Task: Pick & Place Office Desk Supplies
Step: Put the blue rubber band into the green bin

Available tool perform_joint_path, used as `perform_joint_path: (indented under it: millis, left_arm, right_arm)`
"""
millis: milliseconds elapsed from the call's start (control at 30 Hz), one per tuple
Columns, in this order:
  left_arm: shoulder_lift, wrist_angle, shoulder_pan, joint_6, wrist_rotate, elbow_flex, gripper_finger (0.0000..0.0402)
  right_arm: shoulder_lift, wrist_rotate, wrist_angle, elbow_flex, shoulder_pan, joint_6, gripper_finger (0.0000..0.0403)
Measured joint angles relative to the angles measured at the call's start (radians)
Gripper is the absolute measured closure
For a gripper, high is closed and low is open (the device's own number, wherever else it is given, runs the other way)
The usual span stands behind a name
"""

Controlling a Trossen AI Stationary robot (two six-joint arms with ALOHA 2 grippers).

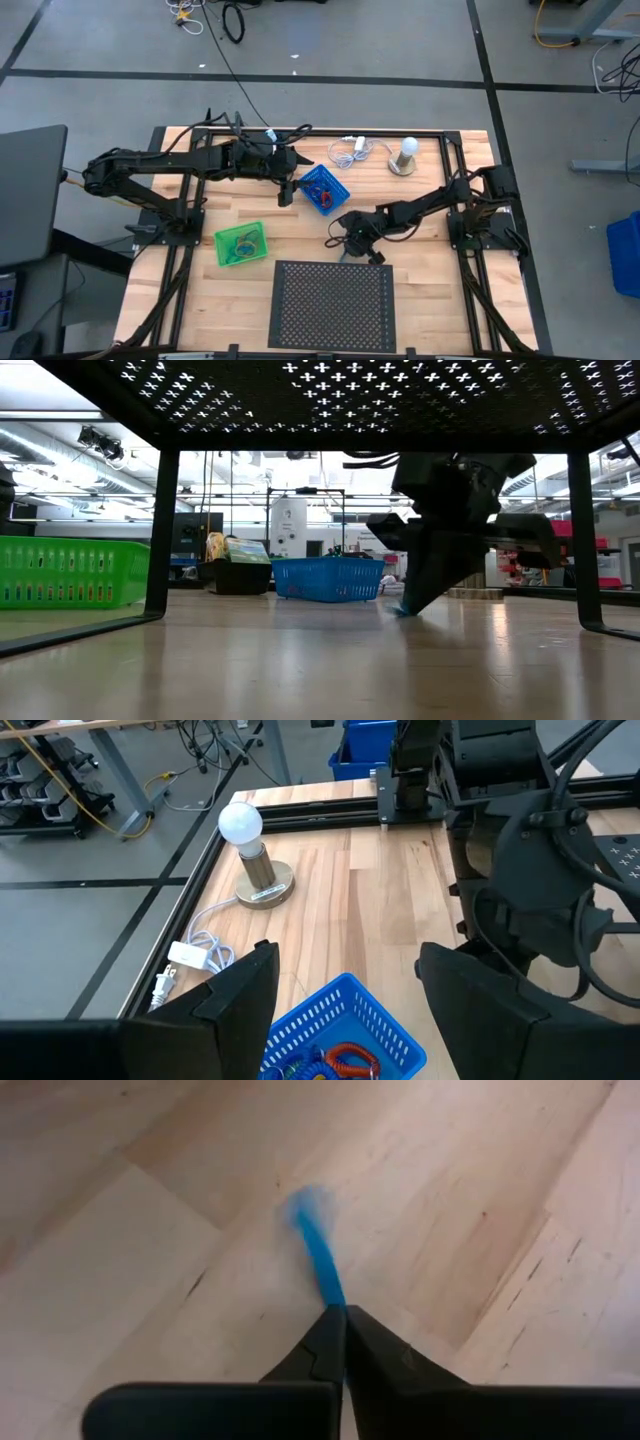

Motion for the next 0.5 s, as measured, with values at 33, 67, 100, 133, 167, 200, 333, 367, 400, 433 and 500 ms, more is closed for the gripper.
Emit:
perform_joint_path:
  millis: [33,67,100,133,167,200,333,367,400,433,500]
  left_arm:
    - [0.000,0.000,0.000,0.000,0.000,0.000,0.0153]
    - [0.000,0.000,0.000,0.000,0.000,0.000,0.0153]
    - [0.000,0.000,0.000,0.000,0.000,0.000,0.0153]
    - [0.000,0.000,0.000,0.000,0.000,0.000,0.0153]
    - [0.000,0.000,0.000,0.000,0.000,0.000,0.0153]
    - [0.000,0.000,0.000,0.000,0.000,0.000,0.0153]
    - [0.000,0.000,0.000,0.000,0.000,0.000,0.0153]
    - [0.000,0.000,0.000,0.000,0.000,0.000,0.0153]
    - [0.000,0.000,0.000,0.001,0.000,0.000,0.0153]
    - [0.000,-0.001,0.000,0.004,0.000,0.000,0.0153]
    - [-0.008,-0.012,0.000,0.019,-0.002,0.000,0.0153]
  right_arm:
    - [0.000,0.006,-0.001,0.000,0.000,0.002,0.0396]
    - [-0.001,0.009,-0.001,0.000,0.000,0.003,0.0398]
    - [-0.006,0.012,0.001,-0.001,0.000,0.008,0.0398]
    - [-0.013,0.019,0.001,-0.002,0.000,0.019,0.0399]
    - [-0.018,0.028,0.000,-0.002,-0.001,0.022,0.0400]
    - [-0.026,0.039,-0.003,-0.004,-0.002,0.027,0.0400]
    - [-0.081,0.128,-0.002,-0.005,-0.005,0.029,0.0401]
    - [-0.095,0.145,-0.004,-0.005,-0.005,0.031,0.0401]
    - [-0.107,0.156,-0.004,-0.004,-0.005,0.033,0.0401]
    - [-0.118,0.166,-0.005,-0.002,-0.005,0.041,0.0401]
    - [-0.145,0.182,-0.005,0.008,-0.006,0.054,0.0401]
